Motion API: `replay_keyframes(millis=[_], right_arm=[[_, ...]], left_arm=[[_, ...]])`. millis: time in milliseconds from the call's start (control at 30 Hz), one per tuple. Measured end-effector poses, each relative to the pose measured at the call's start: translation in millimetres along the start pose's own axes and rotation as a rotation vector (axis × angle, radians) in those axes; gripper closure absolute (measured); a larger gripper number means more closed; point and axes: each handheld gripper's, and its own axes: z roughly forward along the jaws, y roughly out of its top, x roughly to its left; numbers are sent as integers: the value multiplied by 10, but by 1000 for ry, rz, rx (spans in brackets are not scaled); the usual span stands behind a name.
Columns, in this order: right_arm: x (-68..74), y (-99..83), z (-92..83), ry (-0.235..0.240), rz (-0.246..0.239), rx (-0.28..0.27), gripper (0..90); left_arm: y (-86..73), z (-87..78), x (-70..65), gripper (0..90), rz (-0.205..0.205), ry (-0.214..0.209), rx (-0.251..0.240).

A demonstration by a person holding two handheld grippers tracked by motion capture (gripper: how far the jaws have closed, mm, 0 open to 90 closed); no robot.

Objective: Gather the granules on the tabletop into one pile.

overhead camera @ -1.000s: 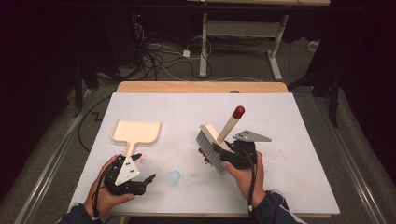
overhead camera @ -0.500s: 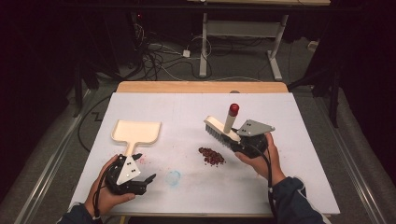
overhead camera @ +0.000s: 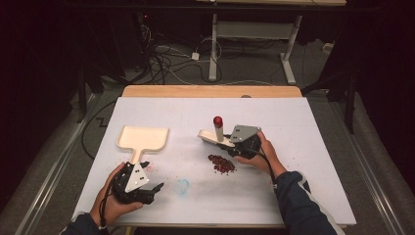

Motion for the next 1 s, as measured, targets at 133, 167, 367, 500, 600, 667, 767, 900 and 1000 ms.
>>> replay_keyframes(millis=[133, 167, 367, 500, 600, 667, 767, 900, 1000], right_arm=[[78, -42, -45, 54, -37, -12, 671], [91, -58, -67, 75, -43, -22, 670], [167, -159, -225, 154, -79, -51, 670], [185, -203, -304, 157, -94, -56, 670], [170, -208, -341, 120, -86, -67, 672], [149, -206, -358, 90, -66, -81, 672], [122, -198, -399, 44, -32, -99, 672], [99, -165, -528, -14, 2, -124, 672], [101, -132, -649, -70, 31, -140, 673]], left_arm=[[1, -1, 0, 187, 2, 1, 1], [2, -1, 0, 187, 2, 1, 1], [6, 5, -5, 187, 5, -1, 4], [9, 5, -9, 187, 6, -1, 4], [10, 7, -9, 187, 6, -1, 6], [11, 5, -9, 187, 6, 0, 5], [13, -3, -5, 187, 8, 1, 5], [12, -9, -9, 187, 7, 1, -1], [13, -15, -13, 187, 13, 1, -2]])
